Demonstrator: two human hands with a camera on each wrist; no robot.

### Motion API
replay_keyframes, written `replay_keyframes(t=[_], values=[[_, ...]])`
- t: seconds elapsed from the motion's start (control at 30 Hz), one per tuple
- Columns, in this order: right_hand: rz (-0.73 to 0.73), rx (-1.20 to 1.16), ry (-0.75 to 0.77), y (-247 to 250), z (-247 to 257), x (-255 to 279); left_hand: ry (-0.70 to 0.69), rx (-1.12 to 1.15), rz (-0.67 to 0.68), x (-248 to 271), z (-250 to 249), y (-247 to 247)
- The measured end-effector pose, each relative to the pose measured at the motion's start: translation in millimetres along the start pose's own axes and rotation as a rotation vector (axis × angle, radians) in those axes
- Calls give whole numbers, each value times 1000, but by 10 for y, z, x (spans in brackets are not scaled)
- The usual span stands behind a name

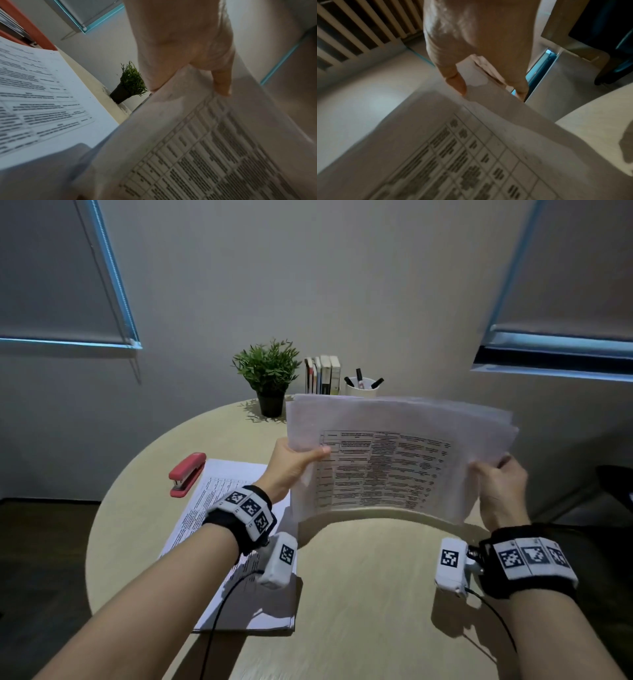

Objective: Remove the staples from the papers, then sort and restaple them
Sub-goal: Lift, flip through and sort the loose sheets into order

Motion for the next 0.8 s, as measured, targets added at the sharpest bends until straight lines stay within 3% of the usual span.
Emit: replay_keyframes(t=[0.1,0.27,0.43,0.67,0.73,0.8], values=[[-3,-33,31,72,45,-15,16,27,-13,-22,-34,35],[66,-24,-52,41,-16,166,26,-22,14,50,44,-48],[57,-56,57,45,149,32,-44,34,13,-20,-172,-67],[40,63,53,53,-17,11,37,-60,80,8,3,-68],[19,147,142,7,94,93,28,-49,68,19,18,-68],[-63,381,414,-41,288,164,19,-56,72,22,13,-82]])
Point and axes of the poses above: each hand's wrist, its own x-axis away from the middle knuckle, its own y-axis out of the back of the hand, z = x × y, the point moved 4 cm from there along -x, towards the middle knuckle, and after that the axes turned 8 degrees about -z, right-handed, at the moved point
